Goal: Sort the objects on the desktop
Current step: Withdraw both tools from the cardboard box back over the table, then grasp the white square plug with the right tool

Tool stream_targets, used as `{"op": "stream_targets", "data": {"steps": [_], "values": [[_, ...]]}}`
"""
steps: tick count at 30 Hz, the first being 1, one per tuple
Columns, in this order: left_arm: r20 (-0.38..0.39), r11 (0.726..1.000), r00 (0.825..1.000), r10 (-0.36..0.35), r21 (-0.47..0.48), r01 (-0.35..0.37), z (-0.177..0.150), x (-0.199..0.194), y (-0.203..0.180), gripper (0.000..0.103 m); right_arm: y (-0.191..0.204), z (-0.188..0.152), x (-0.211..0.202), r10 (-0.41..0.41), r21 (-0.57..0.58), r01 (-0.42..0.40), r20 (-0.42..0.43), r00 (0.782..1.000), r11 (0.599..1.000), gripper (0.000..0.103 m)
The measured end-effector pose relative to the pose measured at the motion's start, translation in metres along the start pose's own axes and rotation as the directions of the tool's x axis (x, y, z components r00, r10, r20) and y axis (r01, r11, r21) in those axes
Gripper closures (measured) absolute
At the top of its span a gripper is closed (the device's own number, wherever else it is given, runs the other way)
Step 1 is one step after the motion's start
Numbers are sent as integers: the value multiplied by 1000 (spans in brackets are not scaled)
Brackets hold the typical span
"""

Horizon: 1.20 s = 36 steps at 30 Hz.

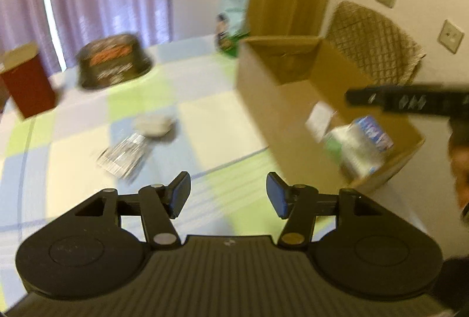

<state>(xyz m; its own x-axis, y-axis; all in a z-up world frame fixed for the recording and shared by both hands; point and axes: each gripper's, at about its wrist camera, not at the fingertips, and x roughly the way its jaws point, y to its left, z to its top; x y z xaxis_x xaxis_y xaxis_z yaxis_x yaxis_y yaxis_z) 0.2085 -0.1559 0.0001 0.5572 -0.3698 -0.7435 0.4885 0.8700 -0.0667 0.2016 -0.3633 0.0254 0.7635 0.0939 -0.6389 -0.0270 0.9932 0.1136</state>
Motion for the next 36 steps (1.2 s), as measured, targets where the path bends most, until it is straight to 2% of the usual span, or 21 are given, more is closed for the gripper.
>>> {"op": "stream_targets", "data": {"steps": [1, 2, 3, 4, 10, 15, 17, 22, 36], "values": [[-7, 1000, 1000, 15, -9, -15, -8, -4, 9, 49, 9, -1, -1, 12, -12, -12, 9, 1000, 1000, 64], [-14, 999, 999, 29, -18, -30, -15, -7, 18, 47, 18, -1, -1, 25, -26, -25, 18, 1000, 999, 57], [-22, 998, 999, 46, -30, -47, -22, -10, 28, 47, 27, -2, -2, 38, -39, -37, 27, 999, 999, 18], [-29, 997, 998, 62, -41, -63, -28, -12, 37, 47, 36, -3, -2, 51, -52, -49, 37, 998, 997, 2], [-35, 990, 993, 109, -81, -111, -44, -16, 78, 40, 85, -8, 17, 118, -140, -115, 11, 993, 983, 2], [-32, 987, 992, 120, -106, -123, -47, -8, 100, 33, 109, -14, 41, 145, -167, -148, -30, 989, 975, 2], [-31, 985, 992, 125, -116, -128, -48, -5, 108, 27, 114, -16, 49, 147, -178, -152, -43, 988, 972, 2], [-31, 983, 992, 126, -133, -129, -51, 4, 122, 22, 119, -19, 63, 148, -191, -158, -64, 987, 969, 2], [-35, 982, 992, 124, -139, -128, -50, 24, 129, 11, 120, -24, 85, 138, -175, -154, -103, 985, 972, 2]]}}
